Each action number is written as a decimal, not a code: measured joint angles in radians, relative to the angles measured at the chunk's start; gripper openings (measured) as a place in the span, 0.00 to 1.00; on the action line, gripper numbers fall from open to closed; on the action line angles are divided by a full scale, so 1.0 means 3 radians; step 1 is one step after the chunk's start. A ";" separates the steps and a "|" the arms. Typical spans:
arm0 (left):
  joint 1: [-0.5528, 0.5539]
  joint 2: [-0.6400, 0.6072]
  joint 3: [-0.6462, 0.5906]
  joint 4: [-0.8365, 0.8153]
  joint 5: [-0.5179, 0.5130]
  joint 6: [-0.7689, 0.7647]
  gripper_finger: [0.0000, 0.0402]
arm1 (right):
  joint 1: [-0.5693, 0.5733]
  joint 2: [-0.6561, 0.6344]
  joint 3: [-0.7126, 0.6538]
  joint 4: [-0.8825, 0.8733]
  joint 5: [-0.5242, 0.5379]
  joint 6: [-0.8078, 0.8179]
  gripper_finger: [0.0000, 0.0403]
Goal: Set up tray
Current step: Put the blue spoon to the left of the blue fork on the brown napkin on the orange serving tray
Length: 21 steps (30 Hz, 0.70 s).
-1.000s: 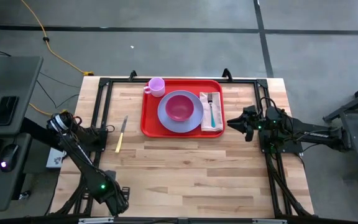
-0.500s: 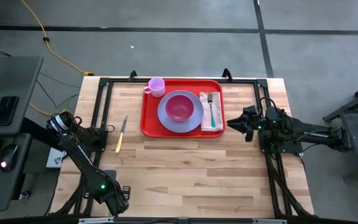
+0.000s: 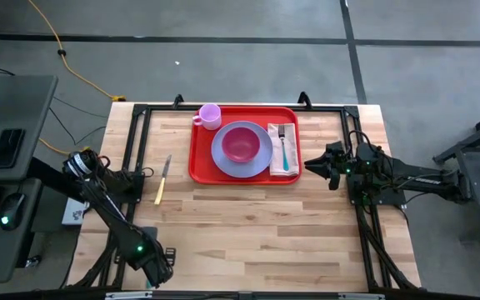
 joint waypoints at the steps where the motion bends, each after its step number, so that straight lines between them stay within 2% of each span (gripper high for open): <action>1: 0.0018 0.0000 -0.0030 0.0043 0.0003 0.0006 0.50 | 0.0000 -0.0001 0.0000 0.0001 0.0001 0.0000 0.21; 8: 0.0112 0.0000 -0.0278 0.0372 -0.0002 0.0046 0.47 | 0.0000 0.0000 0.0000 0.0009 0.0013 0.0018 0.21; 13: 0.0151 0.0000 -0.0458 0.0602 0.0136 0.0043 0.42 | 0.0000 -0.0001 0.0000 0.0010 0.0016 0.0061 0.21; 21: 0.0148 0.0000 -0.0479 0.0646 0.0299 -0.0007 0.40 | 0.0000 -0.0001 0.0000 0.0002 0.0006 0.0088 0.21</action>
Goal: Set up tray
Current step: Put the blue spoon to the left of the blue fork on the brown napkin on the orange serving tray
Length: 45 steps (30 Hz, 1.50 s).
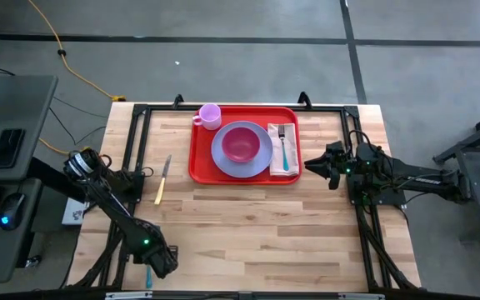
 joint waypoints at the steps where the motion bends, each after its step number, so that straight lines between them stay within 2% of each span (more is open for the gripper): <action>1: 0.0000 0.0000 0.0000 0.0000 0.0000 -0.0001 0.40 | 0.0000 0.0001 0.0000 -0.0002 0.0005 0.0000 0.21; 8: -0.0057 0.0000 -0.0012 -0.0074 -0.0064 0.0001 0.40 | -0.0001 0.0001 0.0000 -0.0015 0.0019 0.0000 0.21; 17: -0.0066 -0.0022 -0.0283 0.0301 -0.0067 0.0023 0.39 | -0.0001 0.0001 0.0000 -0.0015 -0.0004 0.0001 0.21; 22: -0.0066 -0.0020 -0.0308 0.0326 -0.0075 0.0024 0.38 | -0.0001 0.0000 0.0000 -0.0016 -0.0004 0.0001 0.21; 26: -0.0065 -0.0015 -0.0309 0.0342 -0.0104 0.0023 0.31 | -0.0001 0.0000 0.0000 -0.0016 -0.0004 -0.0014 0.21; 34: -0.0060 -0.0009 -0.0309 0.0359 -0.0143 0.0013 0.04 | -0.0001 0.0000 0.0000 -0.0016 -0.0005 -0.0025 0.21; 45: 0.0111 -0.0005 -0.0312 0.0391 -0.0188 0.0053 0.02 | -0.0001 0.0000 0.0000 -0.0015 -0.0006 -0.0025 0.21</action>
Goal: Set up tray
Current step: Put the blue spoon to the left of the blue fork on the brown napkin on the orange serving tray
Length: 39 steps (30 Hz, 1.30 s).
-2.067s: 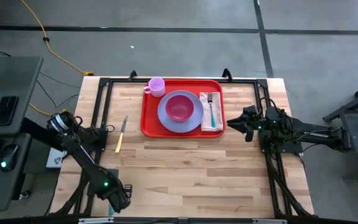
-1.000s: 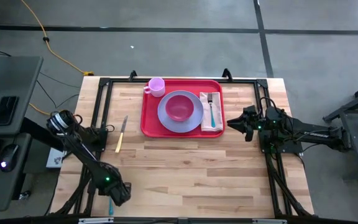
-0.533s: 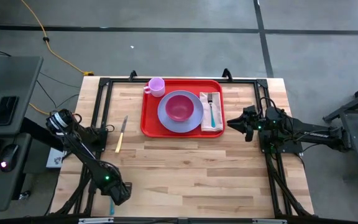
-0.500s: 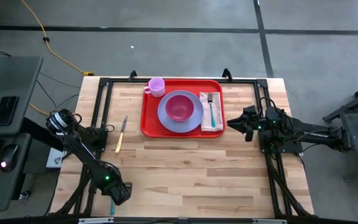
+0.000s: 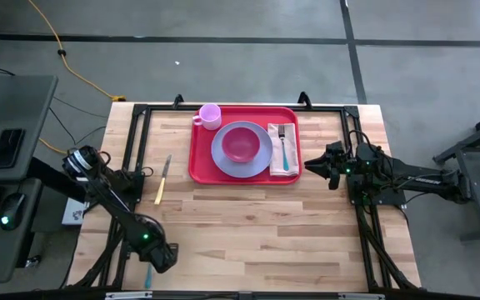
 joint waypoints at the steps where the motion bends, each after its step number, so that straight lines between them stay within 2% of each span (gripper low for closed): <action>1: 0.0020 0.0000 0.0000 0.0009 -0.0002 0.0001 0.03 | 0.0000 0.0000 0.0000 0.0001 0.0000 0.0000 0.21; 10: 0.0128 0.0006 0.0050 0.0109 -0.0111 0.0002 0.03 | 0.0000 0.0000 0.0000 0.0013 -0.0009 0.0001 0.21; 18: 0.0270 0.0009 0.0165 0.0131 -0.0619 0.0050 0.02 | 0.0000 0.0000 0.0000 0.0017 -0.0011 0.0000 0.21; 22: 0.0326 0.0009 0.0212 0.0111 -0.0696 0.0065 0.03 | 0.0000 0.0001 -0.0001 0.0023 -0.0013 0.0000 0.21; 29: 0.0532 0.0027 0.0368 0.0079 -0.1041 0.0347 0.02 | 0.0001 0.0003 -0.0001 0.0025 -0.0032 0.0001 0.21; 39: 0.0919 0.0022 0.0760 -0.0109 -0.1040 0.1019 0.02 | 0.0001 0.0003 -0.0001 0.0023 -0.0054 0.0001 0.21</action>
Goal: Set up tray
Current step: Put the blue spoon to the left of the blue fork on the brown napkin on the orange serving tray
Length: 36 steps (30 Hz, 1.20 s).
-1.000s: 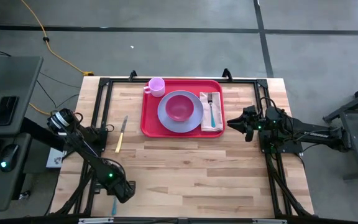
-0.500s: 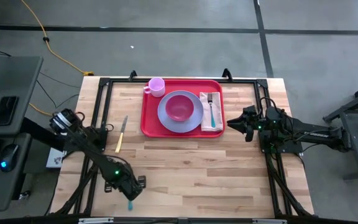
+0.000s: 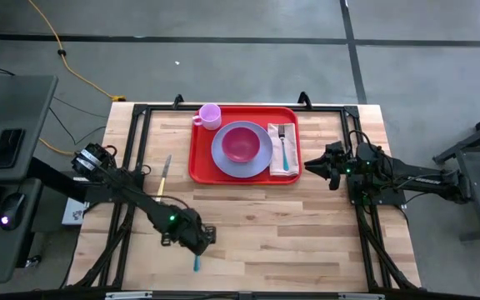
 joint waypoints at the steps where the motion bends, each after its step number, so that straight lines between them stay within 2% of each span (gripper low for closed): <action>1: 0.0036 -0.0001 0.0040 -0.0049 0.0005 0.0056 0.02 | 0.0000 0.0000 0.0000 0.0001 -0.0003 0.0000 0.21; 13: 0.0469 -0.0010 0.0469 -0.0348 -0.0049 0.0676 0.01 | 0.0000 0.0000 0.0000 0.0001 -0.0001 -0.0027 0.21; 19: 0.0710 -0.0010 0.0680 -0.0438 -0.0185 0.1029 0.01 | 0.0000 0.0000 0.0000 0.0000 -0.0005 -0.0028 0.21; 36: 0.1463 -0.0015 0.1332 -0.0435 -0.0432 0.2086 0.01 | 0.0000 0.0000 0.0000 -0.0001 -0.0023 -0.0039 0.21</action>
